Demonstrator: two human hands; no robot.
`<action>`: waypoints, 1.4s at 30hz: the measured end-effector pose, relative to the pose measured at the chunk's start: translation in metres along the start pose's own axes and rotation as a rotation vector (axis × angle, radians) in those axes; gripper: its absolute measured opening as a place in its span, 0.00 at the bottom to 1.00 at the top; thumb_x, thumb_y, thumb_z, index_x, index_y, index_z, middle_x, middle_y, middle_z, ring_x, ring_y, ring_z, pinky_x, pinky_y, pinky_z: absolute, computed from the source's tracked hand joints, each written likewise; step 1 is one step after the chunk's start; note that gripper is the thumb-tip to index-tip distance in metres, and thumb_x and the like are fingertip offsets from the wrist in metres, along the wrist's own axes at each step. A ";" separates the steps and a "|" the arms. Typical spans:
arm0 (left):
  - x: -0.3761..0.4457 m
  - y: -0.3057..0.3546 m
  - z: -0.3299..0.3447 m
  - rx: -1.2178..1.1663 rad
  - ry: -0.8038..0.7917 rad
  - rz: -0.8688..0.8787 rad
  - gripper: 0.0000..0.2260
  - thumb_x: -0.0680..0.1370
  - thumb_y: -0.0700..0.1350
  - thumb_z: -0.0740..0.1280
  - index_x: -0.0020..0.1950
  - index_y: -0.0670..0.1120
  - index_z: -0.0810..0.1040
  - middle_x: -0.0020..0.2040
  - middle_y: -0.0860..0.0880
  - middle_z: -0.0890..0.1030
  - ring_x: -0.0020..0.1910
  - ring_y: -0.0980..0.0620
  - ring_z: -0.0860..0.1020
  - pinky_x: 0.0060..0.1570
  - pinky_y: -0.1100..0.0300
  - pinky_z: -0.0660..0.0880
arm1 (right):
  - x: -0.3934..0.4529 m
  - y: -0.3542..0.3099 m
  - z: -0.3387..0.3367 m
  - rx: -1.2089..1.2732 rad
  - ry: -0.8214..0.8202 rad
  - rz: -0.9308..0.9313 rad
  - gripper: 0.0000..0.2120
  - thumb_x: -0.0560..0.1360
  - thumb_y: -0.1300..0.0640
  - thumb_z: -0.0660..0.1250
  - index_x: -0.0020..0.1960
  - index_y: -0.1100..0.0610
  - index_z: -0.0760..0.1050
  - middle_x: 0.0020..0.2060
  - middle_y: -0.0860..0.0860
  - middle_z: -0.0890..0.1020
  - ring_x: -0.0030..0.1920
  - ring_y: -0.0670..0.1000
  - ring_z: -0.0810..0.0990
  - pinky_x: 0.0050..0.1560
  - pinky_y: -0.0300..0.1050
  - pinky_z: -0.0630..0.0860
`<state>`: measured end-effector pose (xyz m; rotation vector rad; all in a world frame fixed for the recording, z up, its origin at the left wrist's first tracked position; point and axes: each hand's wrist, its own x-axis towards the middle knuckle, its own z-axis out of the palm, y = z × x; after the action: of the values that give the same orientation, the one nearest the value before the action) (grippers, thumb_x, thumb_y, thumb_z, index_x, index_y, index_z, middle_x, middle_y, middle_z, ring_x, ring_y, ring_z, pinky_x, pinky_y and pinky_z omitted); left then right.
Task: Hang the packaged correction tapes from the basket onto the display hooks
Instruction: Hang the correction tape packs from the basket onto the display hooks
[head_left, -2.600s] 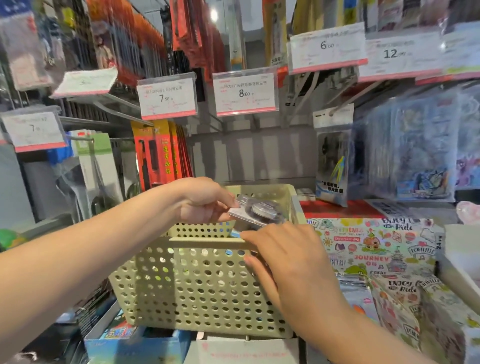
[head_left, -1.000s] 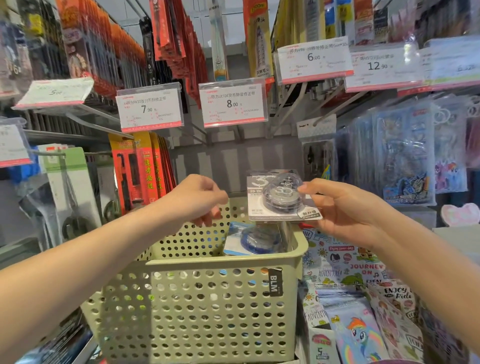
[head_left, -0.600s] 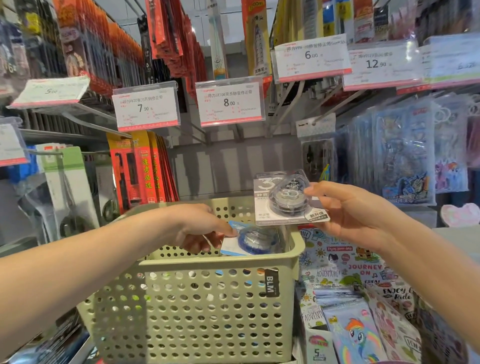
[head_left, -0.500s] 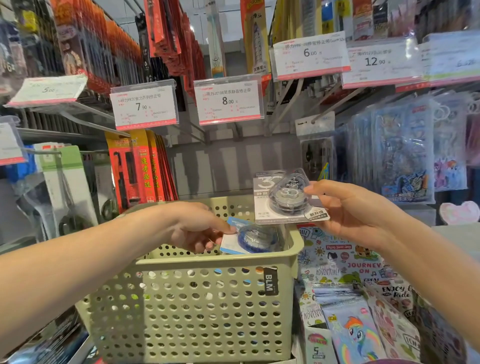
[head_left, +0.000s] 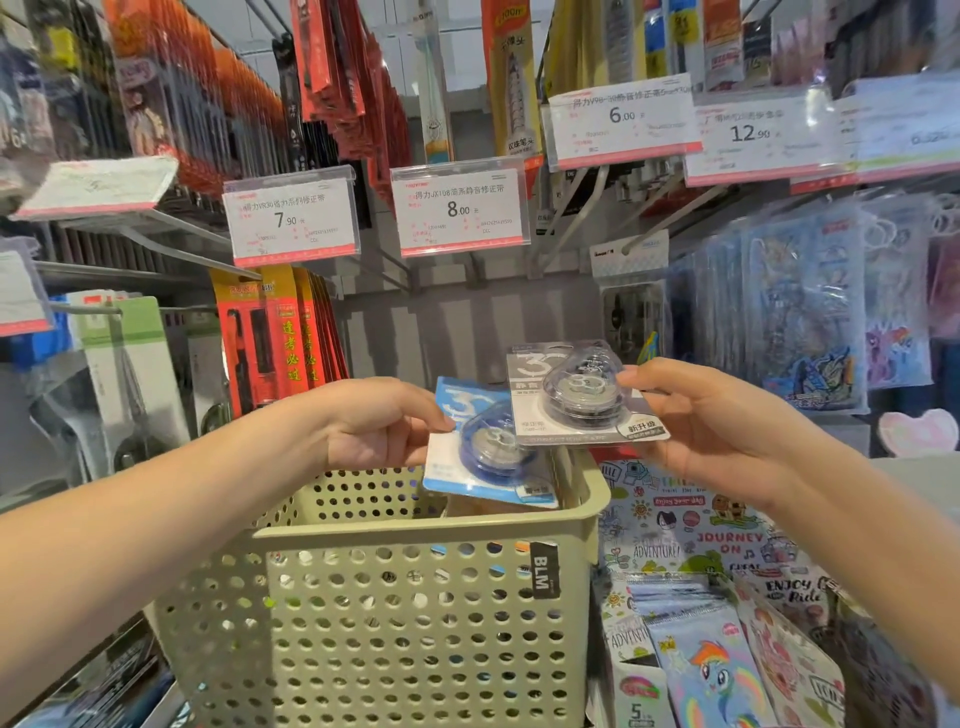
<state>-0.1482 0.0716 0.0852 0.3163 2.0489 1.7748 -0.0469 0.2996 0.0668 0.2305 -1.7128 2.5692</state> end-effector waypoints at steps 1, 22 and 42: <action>0.001 0.001 -0.003 0.016 0.016 0.008 0.10 0.75 0.28 0.58 0.46 0.39 0.76 0.39 0.42 0.83 0.30 0.51 0.83 0.31 0.62 0.80 | 0.000 0.000 0.000 0.004 -0.014 0.004 0.03 0.75 0.66 0.60 0.44 0.60 0.71 0.14 0.51 0.73 0.17 0.43 0.73 0.43 0.43 0.70; 0.007 0.007 -0.006 0.272 0.478 0.364 0.07 0.73 0.42 0.58 0.37 0.43 0.72 0.30 0.42 0.69 0.27 0.47 0.68 0.33 0.59 0.65 | -0.006 -0.007 -0.023 -0.027 -0.021 -0.100 0.27 0.59 0.62 0.67 0.59 0.62 0.75 0.47 0.60 0.83 0.34 0.53 0.77 0.31 0.41 0.79; -0.016 0.074 0.073 0.369 0.216 0.823 0.15 0.80 0.52 0.60 0.42 0.46 0.81 0.17 0.54 0.68 0.17 0.57 0.66 0.26 0.61 0.64 | -0.007 -0.004 -0.040 -0.228 0.116 -0.504 0.15 0.73 0.69 0.62 0.53 0.53 0.76 0.37 0.49 0.86 0.36 0.47 0.84 0.32 0.39 0.79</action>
<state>-0.1085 0.1420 0.1528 1.2810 2.6322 1.8741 -0.0433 0.3379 0.0541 0.4291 -1.6311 1.9780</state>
